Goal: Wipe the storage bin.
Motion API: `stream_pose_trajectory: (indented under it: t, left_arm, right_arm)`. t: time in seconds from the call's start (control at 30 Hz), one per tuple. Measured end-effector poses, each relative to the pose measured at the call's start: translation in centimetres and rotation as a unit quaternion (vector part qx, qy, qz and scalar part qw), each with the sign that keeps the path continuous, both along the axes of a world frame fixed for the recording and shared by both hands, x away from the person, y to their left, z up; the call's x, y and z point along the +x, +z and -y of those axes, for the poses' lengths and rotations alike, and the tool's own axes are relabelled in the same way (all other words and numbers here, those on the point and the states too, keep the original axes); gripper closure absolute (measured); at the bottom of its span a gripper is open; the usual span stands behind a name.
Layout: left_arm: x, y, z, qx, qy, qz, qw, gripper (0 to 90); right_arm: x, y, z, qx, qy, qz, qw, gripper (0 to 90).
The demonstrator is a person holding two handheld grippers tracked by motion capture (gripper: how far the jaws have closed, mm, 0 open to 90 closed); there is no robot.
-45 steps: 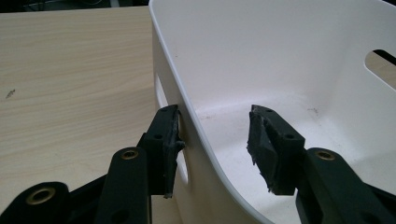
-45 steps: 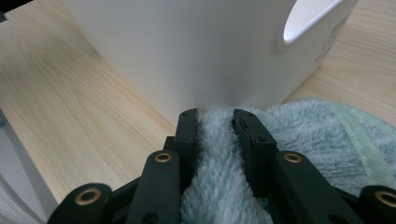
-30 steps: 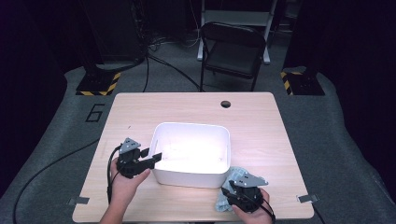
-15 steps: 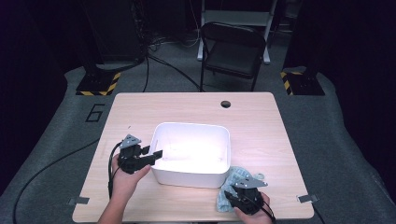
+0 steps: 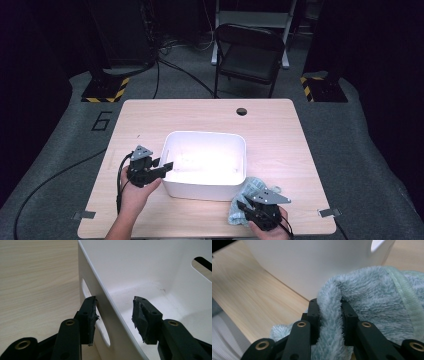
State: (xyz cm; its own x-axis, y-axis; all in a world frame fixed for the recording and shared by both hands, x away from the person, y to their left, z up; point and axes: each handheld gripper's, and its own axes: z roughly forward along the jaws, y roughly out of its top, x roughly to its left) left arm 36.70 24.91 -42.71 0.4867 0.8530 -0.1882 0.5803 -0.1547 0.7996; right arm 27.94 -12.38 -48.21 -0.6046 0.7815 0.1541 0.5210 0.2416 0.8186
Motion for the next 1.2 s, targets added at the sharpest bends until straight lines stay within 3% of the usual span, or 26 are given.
stream_pose_trajectory:
  t: [0.23, 0.37, 0.47, 0.57, 0.73, 0.9, 1.07, 1.2]
  left_arm:
    - [-0.4, 0.0, 0.3, 0.009, 0.004, 0.009, 0.9999, 54.5]
    - [-0.6, 0.1, 0.5, 0.015, 0.002, 0.012, 0.9998, 54.3]
    - [-0.8, 0.2, 0.6, 0.027, 0.001, 0.015, 0.9995, 55.6]
    - [-0.9, 0.1, 0.7, 0.028, 0.007, 0.022, 0.9994, 56.1]
    - [-1.0, 0.2, 0.7, 0.026, 0.009, 0.018, 0.9995, 56.1]
    - [-1.1, 0.2, 0.7, 0.02, 0.018, 0.017, 0.9995, 55.7]
    - [-1.2, 0.5, 0.5, 0.012, 0.009, 0.018, 0.9997, 55.9]
    - [-1.3, 0.6, 0.7, 0.013, -0.001, 0.021, 0.9997, 56.1]
  right_arm:
    - [-0.9, 3.1, 0.6, 0.05, -0.006, 0.058, 0.9971, 73.2]
    - [-1.0, 3.6, 0.5, 0.041, -0.006, 0.071, 0.9966, 72.9]
    - [-0.7, 3.2, 0.5, 0.046, -0.002, 0.064, 0.9969, 72.8]
    - [-0.4, 2.5, 0.3, 0.028, 0.001, 0.059, 0.9979, 72.8]
    - [0.4, 0.5, -0.3, 0.001, 0.007, 0.014, 0.9999, 72.7]
    - [1.4, -1.6, -0.8, -0.022, 0.018, -0.033, 0.9991, 72.6]
    - [1.7, -1.5, -0.6, -0.02, 0.01, -0.031, 0.9993, 72.2]
    - [1.4, -0.4, -0.1, 0.001, -0.003, -0.015, 0.9999, 71.9]
